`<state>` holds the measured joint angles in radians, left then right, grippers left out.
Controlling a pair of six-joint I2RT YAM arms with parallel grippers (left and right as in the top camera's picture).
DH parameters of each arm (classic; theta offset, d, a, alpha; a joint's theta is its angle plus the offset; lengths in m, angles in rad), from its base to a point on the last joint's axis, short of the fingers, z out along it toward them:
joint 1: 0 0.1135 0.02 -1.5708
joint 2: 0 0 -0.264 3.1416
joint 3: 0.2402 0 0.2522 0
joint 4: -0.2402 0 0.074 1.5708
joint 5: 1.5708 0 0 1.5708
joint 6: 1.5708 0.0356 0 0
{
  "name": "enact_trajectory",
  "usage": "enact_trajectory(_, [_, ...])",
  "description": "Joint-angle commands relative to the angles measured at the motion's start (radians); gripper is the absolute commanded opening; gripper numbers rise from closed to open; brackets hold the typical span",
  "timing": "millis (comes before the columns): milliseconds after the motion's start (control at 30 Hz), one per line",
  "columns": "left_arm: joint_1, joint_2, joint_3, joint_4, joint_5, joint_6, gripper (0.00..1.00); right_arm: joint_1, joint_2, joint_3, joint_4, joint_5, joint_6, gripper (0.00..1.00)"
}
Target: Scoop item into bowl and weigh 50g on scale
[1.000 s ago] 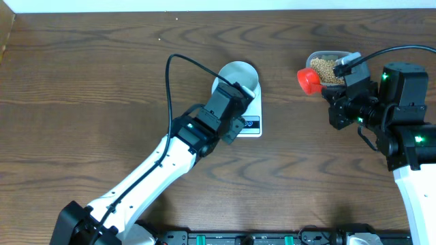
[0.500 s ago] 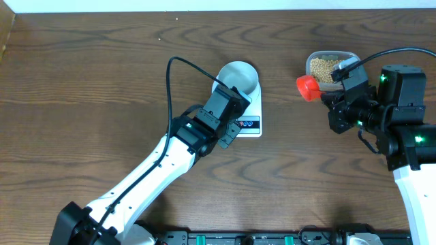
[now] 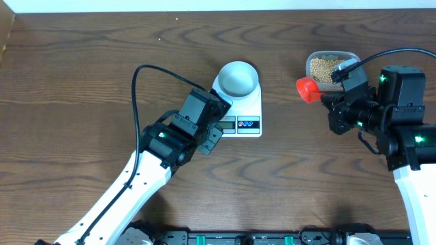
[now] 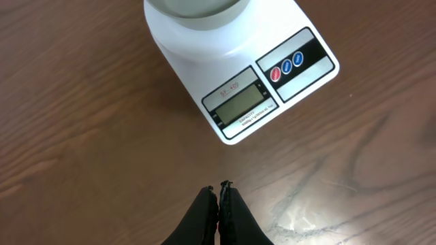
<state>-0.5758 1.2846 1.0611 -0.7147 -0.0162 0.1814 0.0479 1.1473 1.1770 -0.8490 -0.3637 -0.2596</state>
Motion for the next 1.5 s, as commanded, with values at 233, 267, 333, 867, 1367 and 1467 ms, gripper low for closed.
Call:
enact_trajectory(233, [0.003,0.018,0.021,0.142,0.109,0.009,0.07,-0.007,0.005,0.021,0.023,-0.01,-0.018,0.01])
enact_trajectory(267, [0.003,0.032,0.021,0.163,0.142,0.009,0.07,-0.007,0.01,0.021,0.032,-0.013,-0.018,0.01])
enact_trajectory(333, [0.003,0.064,0.021,0.187,0.186,0.008,0.07,-0.007,0.017,0.021,0.042,-0.013,-0.018,0.01])
enact_trajectory(867, [0.001,0.29,0.021,0.301,0.208,-0.068,0.07,-0.007,0.026,0.021,0.042,-0.013,0.007,0.01])
enact_trajectory(1367, [-0.032,0.517,0.021,0.449,0.084,-0.074,0.07,-0.007,0.026,0.021,0.047,-0.013,0.019,0.01])
enact_trajectory(1467, [-0.032,0.519,0.021,0.459,0.084,-0.074,0.07,-0.007,0.026,0.021,0.049,-0.013,0.019,0.01])
